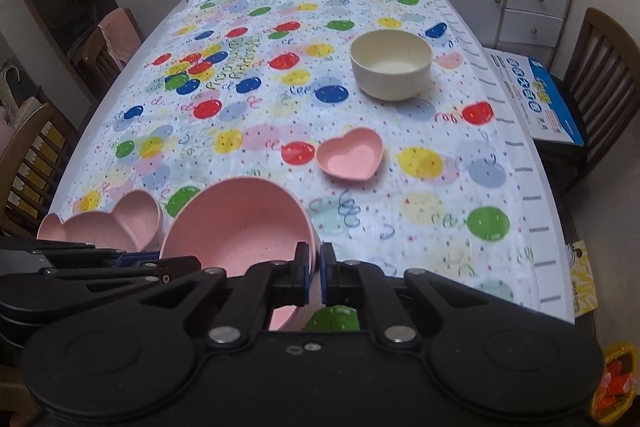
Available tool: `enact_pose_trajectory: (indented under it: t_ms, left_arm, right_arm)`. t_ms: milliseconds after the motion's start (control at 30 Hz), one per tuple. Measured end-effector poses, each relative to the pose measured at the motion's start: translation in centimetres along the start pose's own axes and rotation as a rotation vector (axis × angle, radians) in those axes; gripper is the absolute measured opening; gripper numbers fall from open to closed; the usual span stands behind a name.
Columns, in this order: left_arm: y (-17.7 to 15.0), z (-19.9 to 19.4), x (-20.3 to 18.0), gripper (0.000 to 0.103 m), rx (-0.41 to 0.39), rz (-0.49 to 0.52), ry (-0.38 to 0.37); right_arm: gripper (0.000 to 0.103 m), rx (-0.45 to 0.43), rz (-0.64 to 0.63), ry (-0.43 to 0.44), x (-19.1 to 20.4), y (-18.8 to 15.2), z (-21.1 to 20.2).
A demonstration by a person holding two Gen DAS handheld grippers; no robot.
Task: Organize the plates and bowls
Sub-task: 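Carry the pink bowl with both grippers and lower it onto the bear plate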
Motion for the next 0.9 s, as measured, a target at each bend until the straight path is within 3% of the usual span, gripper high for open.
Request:
enact_pose_trajectory:
  t_ms: [467, 900]
  left_arm:
    - [-4.2, 1.5, -1.0, 0.012, 0.092, 0.055, 0.004]
    - [-5.5, 2.9, -1.6, 0.012, 0.135, 0.075, -0.003]
  right_arm:
    - [0.004, 0.084, 0.049, -0.02, -0.7, -6.0, 0.5]
    - [0.004, 0.123, 0.082, -0.038, -1.6, -8.1, 1.2]
Point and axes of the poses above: each gripper's, at about its wrist camera, not at the fingertips, and z roughly the way its jaws point, x to its left, y to its top, the point moved 8 cm from there along z, roughly the way its jaws point, and after that the axes turned 6 degrees about -y, right-handed, at the moved point
